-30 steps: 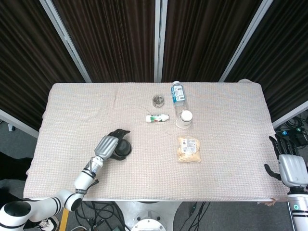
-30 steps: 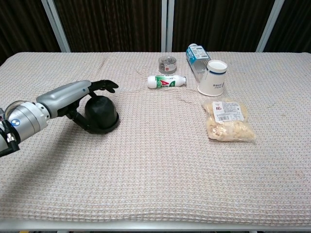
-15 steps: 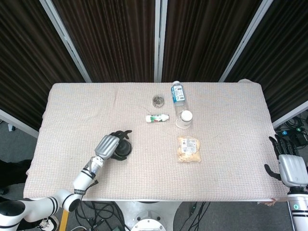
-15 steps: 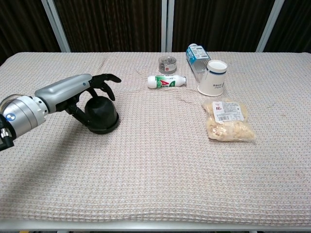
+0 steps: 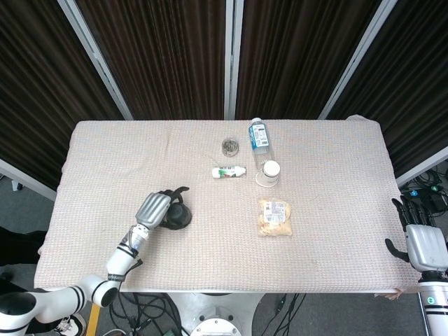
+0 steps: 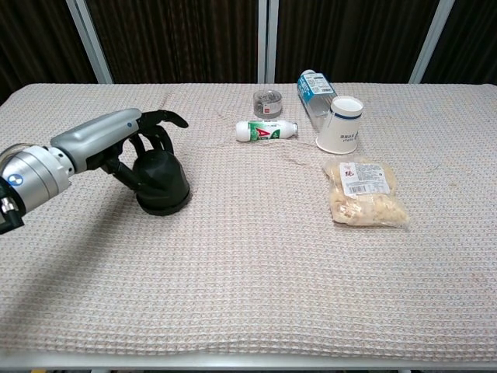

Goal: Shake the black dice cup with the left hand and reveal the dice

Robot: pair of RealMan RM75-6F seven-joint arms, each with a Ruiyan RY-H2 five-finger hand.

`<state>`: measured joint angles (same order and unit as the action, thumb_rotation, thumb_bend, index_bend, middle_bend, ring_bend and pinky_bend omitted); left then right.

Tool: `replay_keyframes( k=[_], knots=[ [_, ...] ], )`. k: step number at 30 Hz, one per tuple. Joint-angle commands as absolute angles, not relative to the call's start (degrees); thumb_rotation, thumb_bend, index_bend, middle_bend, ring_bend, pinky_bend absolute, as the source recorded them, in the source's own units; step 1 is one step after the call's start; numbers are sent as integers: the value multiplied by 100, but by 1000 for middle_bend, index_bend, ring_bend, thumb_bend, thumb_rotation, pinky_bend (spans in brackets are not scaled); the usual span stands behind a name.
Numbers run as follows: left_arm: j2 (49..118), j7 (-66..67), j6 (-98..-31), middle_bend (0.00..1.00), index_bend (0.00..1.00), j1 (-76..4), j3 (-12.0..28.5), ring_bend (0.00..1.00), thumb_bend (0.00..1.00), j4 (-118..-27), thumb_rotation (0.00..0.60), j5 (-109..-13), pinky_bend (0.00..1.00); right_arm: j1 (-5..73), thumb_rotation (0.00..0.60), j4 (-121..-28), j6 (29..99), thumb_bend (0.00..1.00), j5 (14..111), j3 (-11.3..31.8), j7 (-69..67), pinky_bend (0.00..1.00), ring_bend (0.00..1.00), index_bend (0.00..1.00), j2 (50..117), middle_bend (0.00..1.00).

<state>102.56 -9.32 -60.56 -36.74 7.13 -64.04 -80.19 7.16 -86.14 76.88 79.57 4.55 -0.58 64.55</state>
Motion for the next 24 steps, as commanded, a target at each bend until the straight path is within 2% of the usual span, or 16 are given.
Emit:
replay_keyframes(
  k=[1, 7, 13, 16, 20, 24],
  knots=[
    [10170, -916, -6053, 443, 175, -3688, 742, 350, 7, -6529, 600, -8024, 439, 715, 600, -8617, 7692, 197, 7964, 452, -63, 0, 0, 0, 6456, 3],
    [9976, -767, -6128, 443, 175, -3711, 815, 350, 7, -6771, 600, -8049, 439, 711, 600, -8630, 7714, 196, 7980, 456, -77, 0, 0, 0, 6444, 4],
    [9834, -627, -6162, 443, 184, -3755, 1070, 350, 10, -6733, 600, -7845, 440, 714, 600, -8637, 7713, 197, 7983, 456, -78, 0, 0, 0, 6439, 3],
    [9855, -633, -6103, 443, 184, -3769, 1139, 350, 11, -6487, 600, -7716, 440, 720, 600, -8638, 7700, 197, 7979, 456, -70, 0, 0, 0, 6443, 4],
    [10136, -712, -6087, 443, 184, -3832, 1221, 350, 11, -5732, 600, -7620, 440, 729, 600, -8665, 7703, 196, 7993, 452, -17, 0, 0, 0, 6452, 4],
    [10385, -980, -5764, 415, 176, -3893, 1268, 324, 13, -5138, 600, -7417, 418, 733, 600, -8690, 7693, 196, 7982, 447, 36, 0, 0, 0, 6456, 4]
  ],
)
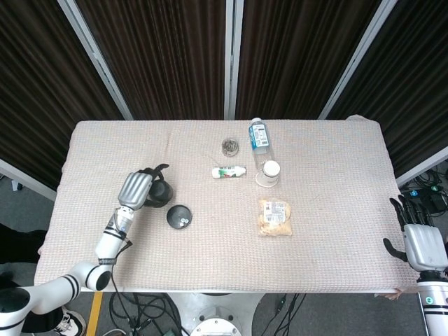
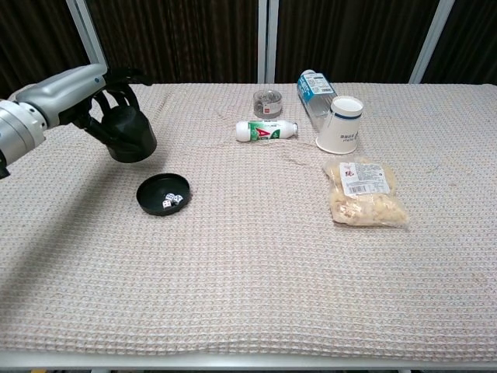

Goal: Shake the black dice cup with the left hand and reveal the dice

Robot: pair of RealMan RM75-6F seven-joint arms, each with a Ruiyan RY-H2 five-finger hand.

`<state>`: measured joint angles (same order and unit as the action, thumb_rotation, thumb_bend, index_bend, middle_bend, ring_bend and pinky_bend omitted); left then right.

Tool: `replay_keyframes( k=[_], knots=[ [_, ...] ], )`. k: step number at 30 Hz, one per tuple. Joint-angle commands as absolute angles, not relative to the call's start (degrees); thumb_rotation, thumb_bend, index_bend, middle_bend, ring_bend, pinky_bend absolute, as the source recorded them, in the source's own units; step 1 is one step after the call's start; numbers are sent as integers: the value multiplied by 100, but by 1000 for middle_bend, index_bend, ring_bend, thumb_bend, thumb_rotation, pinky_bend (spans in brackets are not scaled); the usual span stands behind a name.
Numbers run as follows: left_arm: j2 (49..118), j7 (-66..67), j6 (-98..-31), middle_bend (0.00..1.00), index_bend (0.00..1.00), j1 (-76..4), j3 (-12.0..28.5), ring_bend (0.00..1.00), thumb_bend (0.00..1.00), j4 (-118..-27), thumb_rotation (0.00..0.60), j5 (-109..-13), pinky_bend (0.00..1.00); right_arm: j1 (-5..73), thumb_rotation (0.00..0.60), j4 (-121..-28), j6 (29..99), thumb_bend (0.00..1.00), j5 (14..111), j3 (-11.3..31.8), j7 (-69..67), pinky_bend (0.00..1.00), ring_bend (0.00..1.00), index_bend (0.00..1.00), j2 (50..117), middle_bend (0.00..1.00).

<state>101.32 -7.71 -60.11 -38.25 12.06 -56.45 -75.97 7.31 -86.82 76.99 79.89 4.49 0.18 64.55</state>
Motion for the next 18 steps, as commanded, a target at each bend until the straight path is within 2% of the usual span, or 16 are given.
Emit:
replay_keyframes(
  k=[1, 3, 4, 10, 18],
  knots=[
    [10443, -1004, -5717, 369, 168, -3897, 1252, 282, 13, -4999, 600, -7402, 388, 734, 600, -8695, 7690, 196, 7976, 448, 45, 0, 0, 0, 6454, 4],
    [10563, -1152, -5689, 235, 151, -3893, 1228, 163, 10, -4734, 600, -7410, 291, 735, 600, -8709, 7676, 196, 7954, 450, 63, 0, 0, 0, 6442, 4],
    [10591, -1242, -5656, 205, 148, -3890, 1219, 138, 9, -4663, 600, -7412, 269, 733, 600, -8716, 7672, 196, 7941, 452, 66, 0, 0, 0, 6436, 5],
    [10472, -1535, -5734, 196, 146, -3847, 1160, 131, 3, -4740, 600, -7553, 256, 720, 600, -8703, 7685, 196, 7911, 466, 37, 0, 0, 0, 6428, 6],
    [9252, -1169, -5902, 196, 146, -3564, 998, 119, 0, -6365, 600, -7689, 224, 704, 600, -8622, 7706, 197, 7911, 474, -66, 0, 0, 0, 6438, 6]
  ],
)
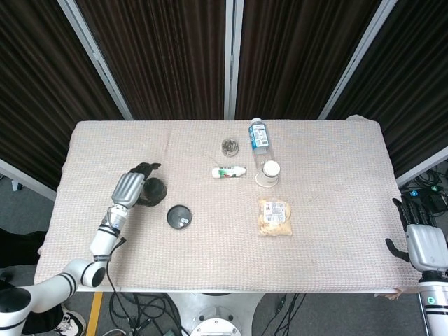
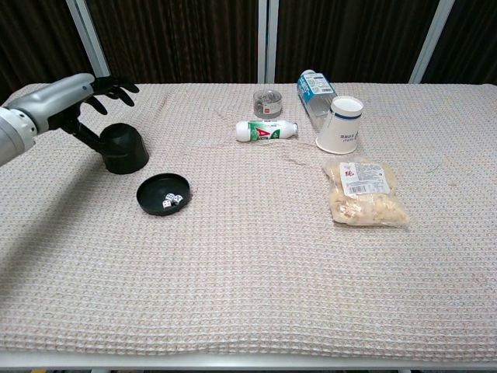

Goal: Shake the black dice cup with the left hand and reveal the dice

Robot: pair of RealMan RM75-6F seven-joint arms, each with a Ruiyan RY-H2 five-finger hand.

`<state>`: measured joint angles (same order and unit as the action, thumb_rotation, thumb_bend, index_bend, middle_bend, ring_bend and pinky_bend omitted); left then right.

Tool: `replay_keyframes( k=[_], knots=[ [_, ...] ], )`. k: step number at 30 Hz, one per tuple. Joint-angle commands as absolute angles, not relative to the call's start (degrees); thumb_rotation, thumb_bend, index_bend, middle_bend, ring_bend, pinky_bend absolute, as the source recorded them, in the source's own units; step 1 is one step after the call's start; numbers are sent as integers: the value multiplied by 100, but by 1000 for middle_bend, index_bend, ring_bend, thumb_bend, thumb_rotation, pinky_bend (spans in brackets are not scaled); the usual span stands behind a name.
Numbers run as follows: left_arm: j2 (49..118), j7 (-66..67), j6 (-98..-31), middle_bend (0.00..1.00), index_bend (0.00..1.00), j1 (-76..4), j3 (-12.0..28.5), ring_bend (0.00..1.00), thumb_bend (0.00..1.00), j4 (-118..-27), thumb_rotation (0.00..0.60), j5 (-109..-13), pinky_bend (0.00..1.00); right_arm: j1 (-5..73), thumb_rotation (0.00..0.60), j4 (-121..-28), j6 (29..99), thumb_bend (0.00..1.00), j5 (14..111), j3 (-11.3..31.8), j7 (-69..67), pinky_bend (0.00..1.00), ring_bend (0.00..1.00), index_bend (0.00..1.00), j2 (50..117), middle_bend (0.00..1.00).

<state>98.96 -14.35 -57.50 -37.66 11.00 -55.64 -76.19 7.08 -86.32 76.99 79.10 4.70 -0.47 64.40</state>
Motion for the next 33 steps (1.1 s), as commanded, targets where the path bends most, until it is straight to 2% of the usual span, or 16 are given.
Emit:
replay_keyframes(
  k=[1, 8, 13, 20, 33],
  knots=[
    [9083, -1115, -5966, 196, 146, -3493, 967, 112, 0, -6597, 600, -7703, 216, 703, 600, -8622, 7711, 197, 7913, 478, -83, 0, 0, 0, 6435, 6],
    [7986, -213, -6467, 196, 146, -2922, 668, 102, 0, -8004, 600, -7656, 196, 695, 600, -8642, 7827, 196, 7982, 520, -165, 0, 0, 0, 6423, 6],
    [7813, 247, -6932, 195, 150, -2516, 556, 102, 0, -8273, 600, -7484, 195, 656, 600, -8653, 7949, 197, 8098, 492, -182, 0, 0, 0, 6418, 6],
    [7505, 449, -7355, 183, 165, -1874, 198, 102, 0, -8774, 600, -7343, 186, 566, 600, -8745, 8151, 198, 8145, 509, -218, 0, 0, 0, 6349, 6],
    [7341, 93, -7965, 183, 166, -1095, 39, 102, 0, -8784, 600, -7348, 167, 537, 600, -8732, 8210, 197, 8188, 501, -170, 0, 0, 0, 6393, 6]
  ],
)
